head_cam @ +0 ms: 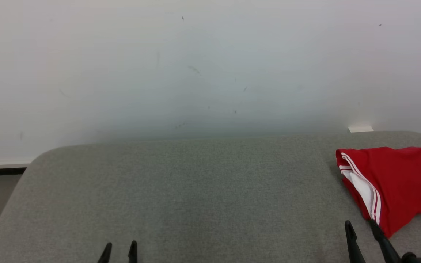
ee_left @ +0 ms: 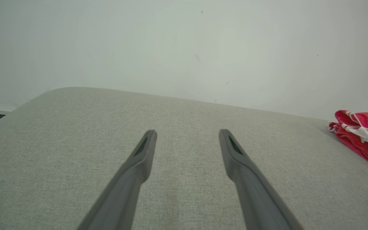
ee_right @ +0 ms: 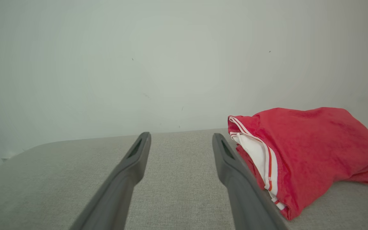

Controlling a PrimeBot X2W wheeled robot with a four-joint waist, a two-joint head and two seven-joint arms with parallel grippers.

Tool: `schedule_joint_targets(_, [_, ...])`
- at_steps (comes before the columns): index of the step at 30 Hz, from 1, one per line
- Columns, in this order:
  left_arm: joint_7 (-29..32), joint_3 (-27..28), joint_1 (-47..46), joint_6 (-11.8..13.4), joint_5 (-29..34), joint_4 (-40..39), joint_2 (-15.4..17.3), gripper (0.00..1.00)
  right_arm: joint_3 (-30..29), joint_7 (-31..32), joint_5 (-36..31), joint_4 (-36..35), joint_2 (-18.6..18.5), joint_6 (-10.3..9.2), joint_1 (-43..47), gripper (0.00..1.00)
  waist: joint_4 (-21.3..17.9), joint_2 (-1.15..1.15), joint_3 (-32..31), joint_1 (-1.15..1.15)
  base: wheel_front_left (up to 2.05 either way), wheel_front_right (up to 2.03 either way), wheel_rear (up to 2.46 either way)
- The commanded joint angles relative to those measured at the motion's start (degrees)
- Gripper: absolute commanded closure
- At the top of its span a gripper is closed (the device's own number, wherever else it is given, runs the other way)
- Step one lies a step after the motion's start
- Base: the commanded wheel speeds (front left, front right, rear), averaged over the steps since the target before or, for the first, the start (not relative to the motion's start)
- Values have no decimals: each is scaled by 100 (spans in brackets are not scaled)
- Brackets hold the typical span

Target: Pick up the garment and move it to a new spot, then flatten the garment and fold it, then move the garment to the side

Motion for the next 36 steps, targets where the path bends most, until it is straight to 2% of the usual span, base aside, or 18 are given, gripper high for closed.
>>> schedule_joint_targets(1, [0,-10,14,-2,-1,34,-5,100,5,2,0,21,4,0,14,100,0,0,0,0,0,0,0])
schedule_joint_targets(3, [5,-24,72,-2,-2,147,-22,100,24,13,2,109,19,0,91,100,0,0,1,0,0,0,0])
schedule_joint_targets(19, [472,209,-198,-74,-1685,111,-15,100,-270,467,1493,101,92,-1,-116,100,50,0,102,0,0,0,0])
schedule_joint_targets(36, [864,392,-409,-138,-3170,50,-7,100,-518,862,2809,90,160,-3,-297,100,103,0,211,0,0,0,0])
